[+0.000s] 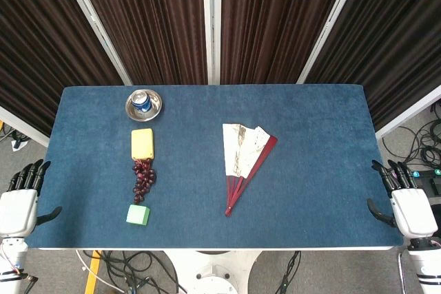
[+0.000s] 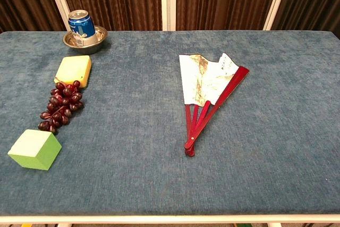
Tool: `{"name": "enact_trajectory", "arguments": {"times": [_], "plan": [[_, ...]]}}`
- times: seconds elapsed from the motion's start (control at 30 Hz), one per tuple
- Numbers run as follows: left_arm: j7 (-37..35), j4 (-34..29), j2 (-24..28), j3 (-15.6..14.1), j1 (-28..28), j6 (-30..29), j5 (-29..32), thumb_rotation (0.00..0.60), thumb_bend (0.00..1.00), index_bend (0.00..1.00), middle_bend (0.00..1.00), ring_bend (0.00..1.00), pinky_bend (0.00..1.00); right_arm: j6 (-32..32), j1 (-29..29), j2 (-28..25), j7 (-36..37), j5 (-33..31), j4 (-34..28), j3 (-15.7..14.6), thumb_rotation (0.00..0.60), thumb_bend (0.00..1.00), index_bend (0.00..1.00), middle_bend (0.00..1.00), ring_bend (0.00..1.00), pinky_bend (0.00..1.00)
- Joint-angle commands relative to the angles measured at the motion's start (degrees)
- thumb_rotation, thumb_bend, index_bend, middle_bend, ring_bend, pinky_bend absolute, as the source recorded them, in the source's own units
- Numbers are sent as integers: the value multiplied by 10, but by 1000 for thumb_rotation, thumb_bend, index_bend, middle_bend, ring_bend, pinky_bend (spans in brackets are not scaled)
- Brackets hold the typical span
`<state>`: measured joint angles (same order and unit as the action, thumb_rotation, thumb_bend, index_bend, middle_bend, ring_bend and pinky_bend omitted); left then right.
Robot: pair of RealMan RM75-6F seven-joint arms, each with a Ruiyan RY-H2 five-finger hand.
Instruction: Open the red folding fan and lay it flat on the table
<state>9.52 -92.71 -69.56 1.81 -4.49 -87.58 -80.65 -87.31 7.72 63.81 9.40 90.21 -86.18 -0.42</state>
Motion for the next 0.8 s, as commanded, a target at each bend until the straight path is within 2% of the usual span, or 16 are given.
{"name": "enact_trajectory", "arguments": {"times": [0.03, 0.3, 0.4, 0.47, 0.57, 0.67, 0.8], "plan": [[-1, 0, -1, 3, 1, -1, 2, 600, 136, 114, 166, 106, 157, 1, 0, 0, 1, 1, -1, 1, 600, 268, 61, 189, 43, 11], [-9, -1, -1, 6, 8, -4, 1, 600, 136, 114, 166, 106, 157, 9, 7, 2, 4, 17, -7, 5, 600, 265, 61, 196, 43, 11], [-12, -1, -1, 8, 9, -3, 2, 600, 136, 114, 166, 106, 157, 30, 29, 7, -8, 24, -11, 16, 600, 190, 86, 232, 43, 12], [-14, 0, -1, 8, 9, -3, 1, 600, 135, 114, 166, 106, 157, 64, 56, 12, -25, 26, -12, 25, 600, 108, 133, 260, 46, 11], [-17, 0, 0, 11, 8, -1, 0, 600, 135, 114, 166, 106, 157, 131, 107, 30, -47, 24, -9, 40, 600, 41, 207, 276, 49, 12], [-19, -2, 1, 12, 9, 1, 2, 600, 136, 114, 166, 106, 156, 202, 159, 64, -63, 12, 11, 56, 600, 24, 261, 276, 49, 12], [-20, -4, 2, 13, 11, 1, 3, 600, 133, 114, 166, 106, 157, 263, 212, 131, -67, -10, 61, 76, 600, 13, 310, 293, 49, 5]]}}
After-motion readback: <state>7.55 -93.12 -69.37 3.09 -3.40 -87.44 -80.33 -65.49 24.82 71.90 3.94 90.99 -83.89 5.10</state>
